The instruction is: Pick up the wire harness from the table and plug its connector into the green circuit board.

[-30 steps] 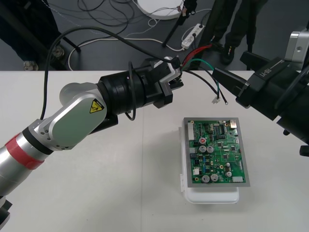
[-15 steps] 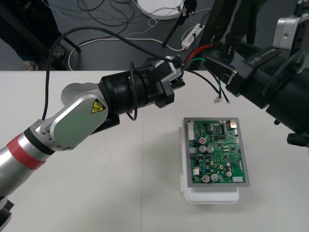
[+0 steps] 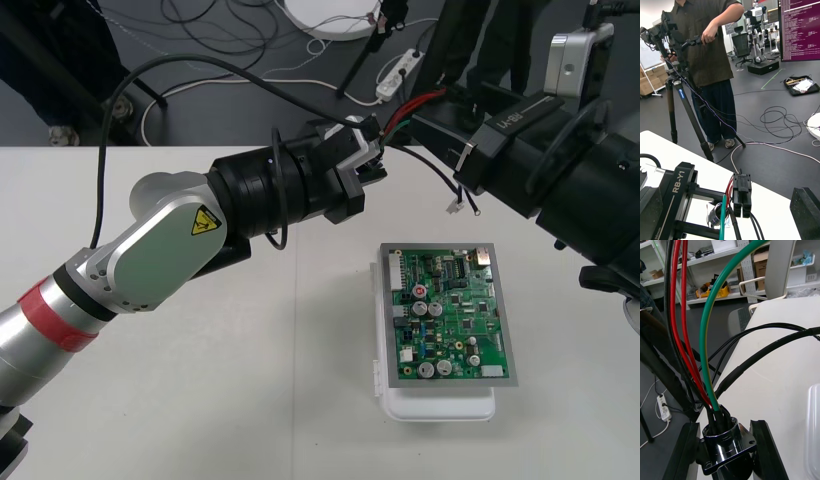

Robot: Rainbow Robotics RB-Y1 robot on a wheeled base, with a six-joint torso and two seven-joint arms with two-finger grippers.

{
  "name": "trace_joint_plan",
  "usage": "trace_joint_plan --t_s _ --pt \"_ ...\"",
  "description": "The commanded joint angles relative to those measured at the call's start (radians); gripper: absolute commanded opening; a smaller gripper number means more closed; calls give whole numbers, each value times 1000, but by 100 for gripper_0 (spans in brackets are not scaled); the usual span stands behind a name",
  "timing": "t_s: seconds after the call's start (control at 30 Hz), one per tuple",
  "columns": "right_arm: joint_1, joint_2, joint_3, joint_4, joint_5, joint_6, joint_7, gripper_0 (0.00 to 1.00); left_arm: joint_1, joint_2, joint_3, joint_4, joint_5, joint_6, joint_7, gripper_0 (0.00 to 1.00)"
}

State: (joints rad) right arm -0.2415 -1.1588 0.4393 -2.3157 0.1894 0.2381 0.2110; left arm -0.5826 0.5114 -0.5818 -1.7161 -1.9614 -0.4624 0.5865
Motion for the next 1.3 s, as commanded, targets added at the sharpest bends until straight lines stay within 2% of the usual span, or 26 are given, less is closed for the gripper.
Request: trace_joint_plan --t_s 0.03,0.27,0.3,0.33,0.37,0.4,0.43,0.5,0.53,0.63,1.2,1.23,1.27,1.3 --pt "-32 -4 7 -5 -8 3 -55 100 -11 -28 2 -11 -5 64 42 0" --pt "-38 -1 9 -5 -8 3 -55 100 -11 -31 2 -11 -4 64 41 0" --pt "-39 -1 7 -5 -7 3 -55 92 -11 -31 2 -13 -4 64 42 0" --pt "-39 -1 7 -5 -5 3 -55 74 -11 -33 2 -11 -4 64 41 0" --pt "-39 -1 6 -5 -7 3 -55 64 -11 -31 2 -11 -4 64 41 0" --pt "-39 -1 4 -5 -4 3 -55 43 -11 -31 2 -11 -5 64 41 0" --pt "-39 1 1 -5 -4 3 -55 35 -11 -33 2 -11 -5 64 39 0" --pt "-39 4 1 -5 5 3 -55 13 -11 -33 2 -11 -5 67 39 0" --pt "-39 5 1 -5 10 1 -55 8 -11 -31 2 -11 -4 71 39 0" --pt "-39 13 -1 -5 15 1 -55 0 -11 -31 2 -11 -7 71 38 0" --pt "-39 27 -1 -5 22 -10 -56 0 -11 -33 2 -11 -5 73 36 0" --pt "-39 27 1 -4 24 -10 -55 0 -11 -33 2 -11 -2 73 38 9" --pt "-38 27 -1 -5 24 -11 -55 0 -11 -31 2 -11 1 73 41 39" --pt "-38 27 -1 -4 24 -11 -55 0 -11 -33 2 -11 7 73 44 100"
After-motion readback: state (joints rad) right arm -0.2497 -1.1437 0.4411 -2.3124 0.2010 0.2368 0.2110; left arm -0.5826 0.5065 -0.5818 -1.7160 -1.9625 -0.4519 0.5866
